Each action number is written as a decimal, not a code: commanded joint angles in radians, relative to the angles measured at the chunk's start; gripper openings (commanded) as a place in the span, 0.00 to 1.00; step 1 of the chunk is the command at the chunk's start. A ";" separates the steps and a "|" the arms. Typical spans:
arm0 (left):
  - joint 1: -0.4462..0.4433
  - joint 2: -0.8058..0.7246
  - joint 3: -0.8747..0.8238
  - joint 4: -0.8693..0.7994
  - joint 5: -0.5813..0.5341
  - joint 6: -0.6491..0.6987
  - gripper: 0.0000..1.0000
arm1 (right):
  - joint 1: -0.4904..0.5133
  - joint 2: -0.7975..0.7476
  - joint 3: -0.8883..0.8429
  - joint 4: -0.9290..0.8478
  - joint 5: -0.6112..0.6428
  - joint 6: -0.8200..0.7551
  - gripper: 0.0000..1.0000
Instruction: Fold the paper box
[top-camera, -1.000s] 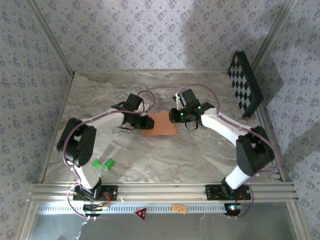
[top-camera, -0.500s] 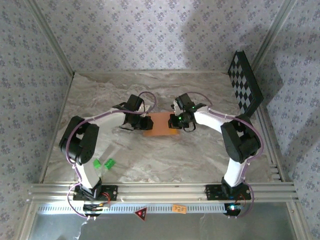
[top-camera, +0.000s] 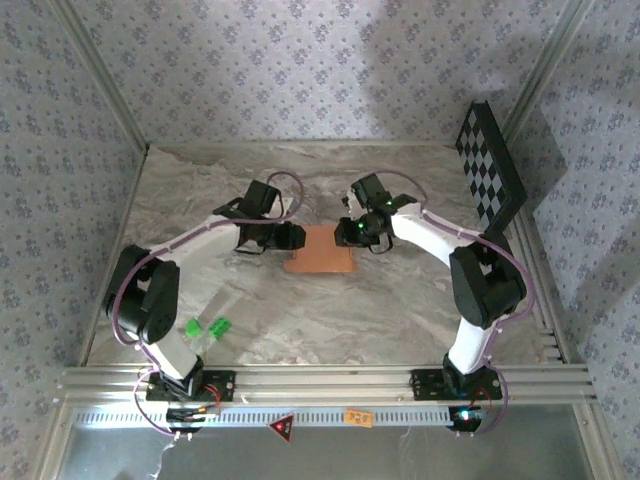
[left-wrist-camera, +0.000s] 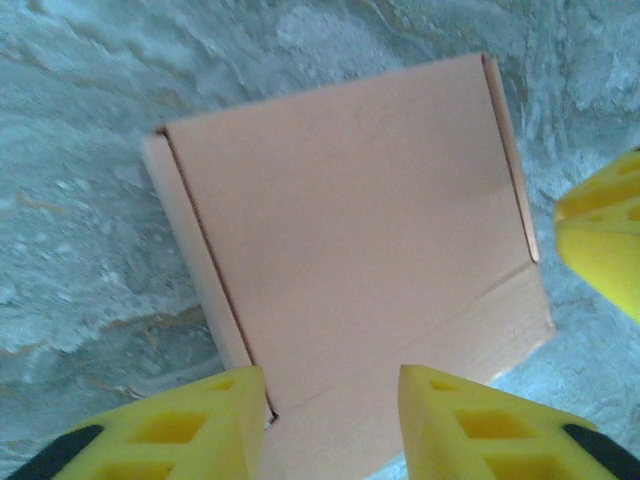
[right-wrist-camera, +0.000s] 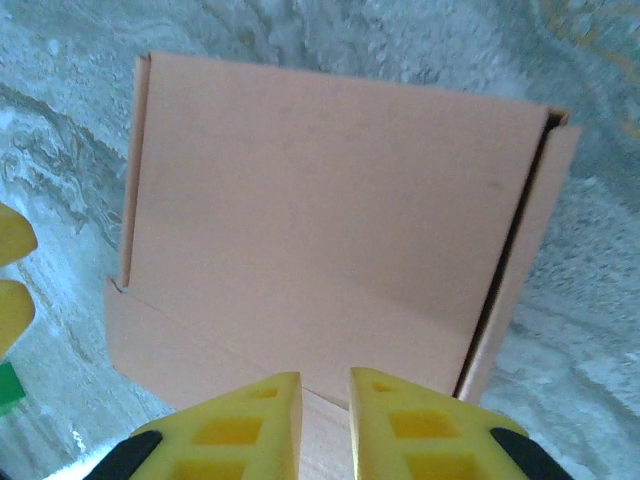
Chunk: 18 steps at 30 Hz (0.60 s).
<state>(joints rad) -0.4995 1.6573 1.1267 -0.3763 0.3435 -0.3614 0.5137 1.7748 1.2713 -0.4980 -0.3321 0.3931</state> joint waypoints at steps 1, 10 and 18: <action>0.010 0.023 0.045 -0.054 -0.028 0.009 0.46 | -0.020 -0.005 0.028 -0.091 0.048 -0.044 0.25; 0.011 0.133 0.051 -0.040 0.025 0.011 0.51 | -0.027 0.100 0.054 -0.120 0.062 -0.064 0.40; 0.001 0.185 0.028 0.019 0.079 -0.013 0.38 | -0.006 0.155 0.046 -0.070 0.018 -0.043 0.27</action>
<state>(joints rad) -0.4896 1.8160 1.1530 -0.3805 0.3820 -0.3683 0.4904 1.8896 1.3083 -0.5659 -0.3046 0.3492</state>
